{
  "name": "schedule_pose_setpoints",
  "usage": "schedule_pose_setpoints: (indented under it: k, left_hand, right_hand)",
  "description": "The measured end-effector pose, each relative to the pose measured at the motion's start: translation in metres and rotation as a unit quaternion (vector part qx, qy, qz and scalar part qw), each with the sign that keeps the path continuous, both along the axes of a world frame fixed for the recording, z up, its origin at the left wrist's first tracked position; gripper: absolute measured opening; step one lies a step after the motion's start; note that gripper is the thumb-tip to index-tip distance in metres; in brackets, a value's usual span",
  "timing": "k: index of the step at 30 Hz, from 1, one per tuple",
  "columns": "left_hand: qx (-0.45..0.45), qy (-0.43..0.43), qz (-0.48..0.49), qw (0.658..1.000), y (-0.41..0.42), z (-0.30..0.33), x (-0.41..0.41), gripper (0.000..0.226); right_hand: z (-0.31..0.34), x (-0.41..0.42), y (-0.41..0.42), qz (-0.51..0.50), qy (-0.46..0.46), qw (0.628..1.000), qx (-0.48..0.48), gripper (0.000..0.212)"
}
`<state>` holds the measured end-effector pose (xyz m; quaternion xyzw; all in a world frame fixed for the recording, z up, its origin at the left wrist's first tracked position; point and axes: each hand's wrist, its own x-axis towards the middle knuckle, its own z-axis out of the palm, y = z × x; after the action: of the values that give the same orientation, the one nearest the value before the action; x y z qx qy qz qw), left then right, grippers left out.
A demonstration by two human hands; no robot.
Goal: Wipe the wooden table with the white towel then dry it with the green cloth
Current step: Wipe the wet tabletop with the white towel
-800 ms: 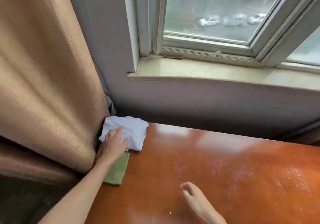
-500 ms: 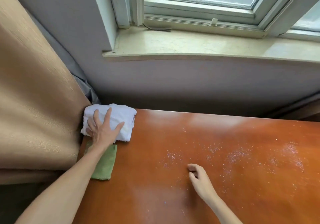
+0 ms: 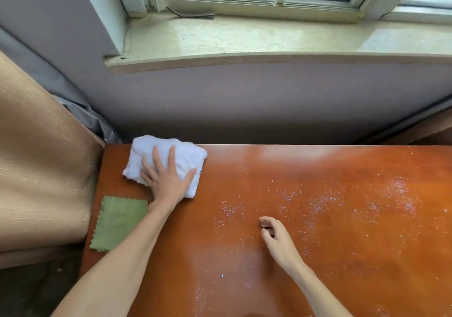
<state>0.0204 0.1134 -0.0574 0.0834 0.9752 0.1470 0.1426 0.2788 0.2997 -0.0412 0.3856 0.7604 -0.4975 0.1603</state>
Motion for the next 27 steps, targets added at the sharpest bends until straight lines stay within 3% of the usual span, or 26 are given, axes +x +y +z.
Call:
schedule_pose_setpoints:
  k: [6, 10, 14, 17, 22, 27]
  left_hand:
    - [0.014, 0.044, -0.215, 0.976, 0.029, -0.005, 0.084, 0.079]
    - [0.062, 0.053, -0.276, 0.958, 0.021, -0.007, 0.155, 0.078]
    - [0.107, 0.033, -0.262, 0.958, -0.001, -0.005, 0.207, 0.067]
    - [0.086, 0.019, -0.225, 0.970, 0.001, -0.005, 0.221, 0.055]
    - [0.046, 0.033, -0.185, 0.981, 0.024, -0.014, 0.193, 0.098]
    - [0.050, 0.023, -0.216, 0.975, 0.050, -0.014, 0.134, 0.096]
  right_hand:
    - [0.005, 0.015, 0.008, -0.037, 0.006, 0.999, 0.007, 0.033]
    - [0.009, 0.028, 0.009, -0.043, 0.007, 0.999, -0.003, 0.036]
    - [0.009, 0.047, 0.001, 0.002, 0.007, 1.000, -0.027, 0.034]
    - [0.008, 0.062, -0.005, 0.024, 0.018, 0.999, -0.019, 0.036]
    - [0.006, 0.089, 0.017, -0.001, 0.055, 0.996, 0.071, 0.043]
    - [-0.002, 0.109, 0.060, -0.027, 0.010, 0.978, 0.206, 0.046]
